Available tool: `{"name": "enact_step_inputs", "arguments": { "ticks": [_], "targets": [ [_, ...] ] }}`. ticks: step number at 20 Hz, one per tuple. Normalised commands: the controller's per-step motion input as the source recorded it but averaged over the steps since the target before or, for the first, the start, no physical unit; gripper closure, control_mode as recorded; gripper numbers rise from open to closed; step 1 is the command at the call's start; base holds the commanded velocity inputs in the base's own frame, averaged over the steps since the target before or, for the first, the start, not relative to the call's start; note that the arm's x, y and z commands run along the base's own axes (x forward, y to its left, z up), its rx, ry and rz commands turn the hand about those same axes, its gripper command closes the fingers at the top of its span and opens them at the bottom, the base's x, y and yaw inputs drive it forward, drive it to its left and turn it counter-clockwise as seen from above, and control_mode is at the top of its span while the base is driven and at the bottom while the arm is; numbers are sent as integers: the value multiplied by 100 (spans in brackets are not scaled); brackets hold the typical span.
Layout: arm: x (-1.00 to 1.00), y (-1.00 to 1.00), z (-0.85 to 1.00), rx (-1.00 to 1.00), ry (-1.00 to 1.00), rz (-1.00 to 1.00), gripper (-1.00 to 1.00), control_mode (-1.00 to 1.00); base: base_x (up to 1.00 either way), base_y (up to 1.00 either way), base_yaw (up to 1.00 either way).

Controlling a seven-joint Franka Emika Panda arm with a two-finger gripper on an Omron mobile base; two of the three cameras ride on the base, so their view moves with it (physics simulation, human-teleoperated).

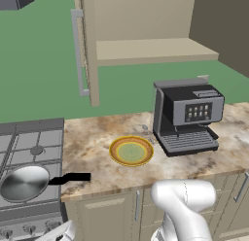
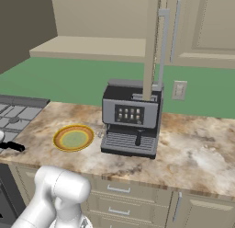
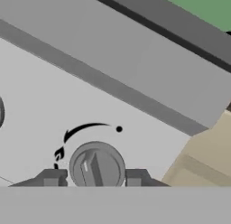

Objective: Pick the pan from the cabinet and place it on the stove. Then turn on the stove burner for the pan.

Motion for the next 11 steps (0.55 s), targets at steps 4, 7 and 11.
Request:
{"name": "enact_step_inputs", "arguments": {
  "ticks": [4, 7, 11],
  "targets": [
    [-25, 8, 0, -30, -2, 0, 100, -100, 0, 0, 0],
    [-24, 8, 0, -31, -1, 0, 100, -100, 0, 0, 0],
    [-23, 17, 0, -30, -1, 0, 100, -100, 0, 0, 0]
  ]
}}
